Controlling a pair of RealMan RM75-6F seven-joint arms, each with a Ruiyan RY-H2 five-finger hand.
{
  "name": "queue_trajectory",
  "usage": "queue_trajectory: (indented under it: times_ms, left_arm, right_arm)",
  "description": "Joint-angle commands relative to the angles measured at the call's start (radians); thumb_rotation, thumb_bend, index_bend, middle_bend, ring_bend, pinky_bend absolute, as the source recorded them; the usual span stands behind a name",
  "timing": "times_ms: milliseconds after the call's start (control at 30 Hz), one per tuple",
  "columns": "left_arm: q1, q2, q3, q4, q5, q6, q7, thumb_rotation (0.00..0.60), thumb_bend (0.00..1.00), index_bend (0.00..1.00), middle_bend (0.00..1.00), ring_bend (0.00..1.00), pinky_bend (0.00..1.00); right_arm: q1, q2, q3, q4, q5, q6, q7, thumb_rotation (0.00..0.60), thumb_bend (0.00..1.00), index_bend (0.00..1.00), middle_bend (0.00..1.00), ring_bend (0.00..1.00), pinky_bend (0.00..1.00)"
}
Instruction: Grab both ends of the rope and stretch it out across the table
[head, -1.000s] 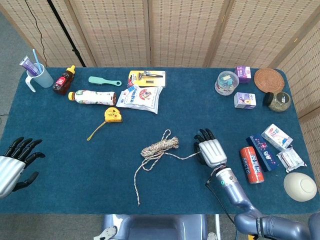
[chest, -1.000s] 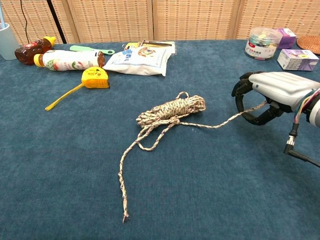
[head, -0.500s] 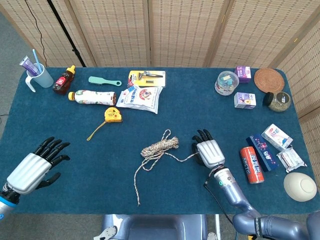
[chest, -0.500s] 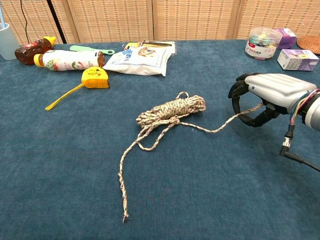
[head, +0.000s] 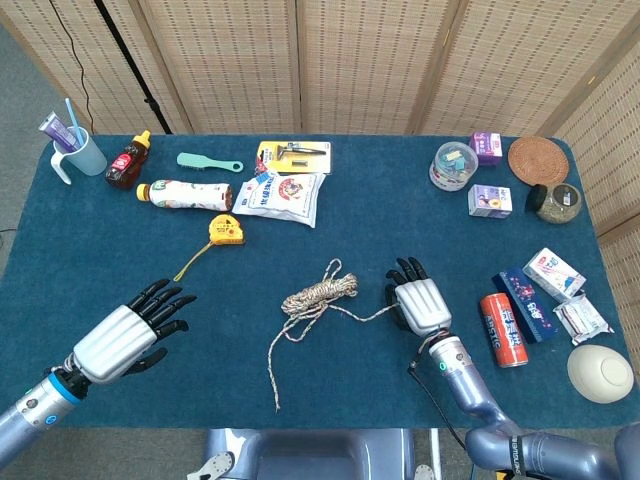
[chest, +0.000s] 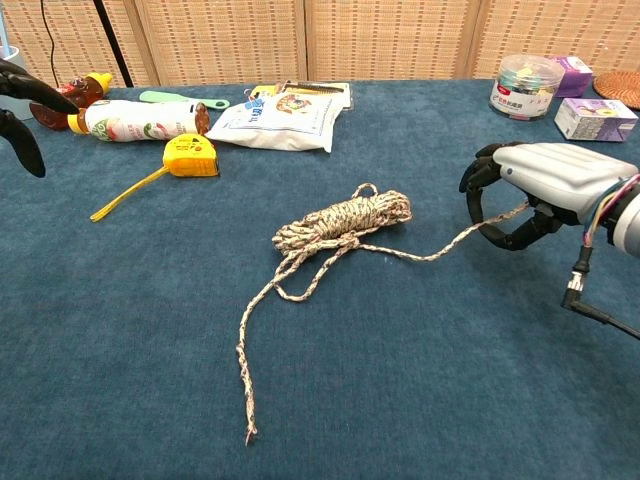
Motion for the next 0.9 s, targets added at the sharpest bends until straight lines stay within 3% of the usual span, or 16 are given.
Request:
queue_trajectory:
  times_ms: [33,533,900]
  left_arm:
    - [-0.024,-0.029,0.001,0.019,0.013,-0.016,-0.001,0.600,0.32,0.38,0.13,0.07,0.00]
    - [-0.106,-0.183,0.037,0.132,0.036,-0.064,-0.052,0.600,0.32,0.42,0.13,0.08,0.00]
    - [-0.130,-0.235,0.059,0.174,0.019,-0.072,-0.048,0.600,0.32,0.42,0.13,0.06,0.00]
  right_arm:
    - [-0.001,-0.001,0.001,0.000,0.002,0.001,0.000,0.600,0.53,0.58,0.25,0.04,0.00]
    - [-0.008,-0.002,-0.003,-0.019,0.001,0.018,-0.013,0.600,0.53,0.58,0.25,0.05,0.00]
    - [-0.013,0.002,-0.006,-0.023,-0.004,0.023,-0.007,0.600,0.54,0.59,0.25,0.05,0.00]
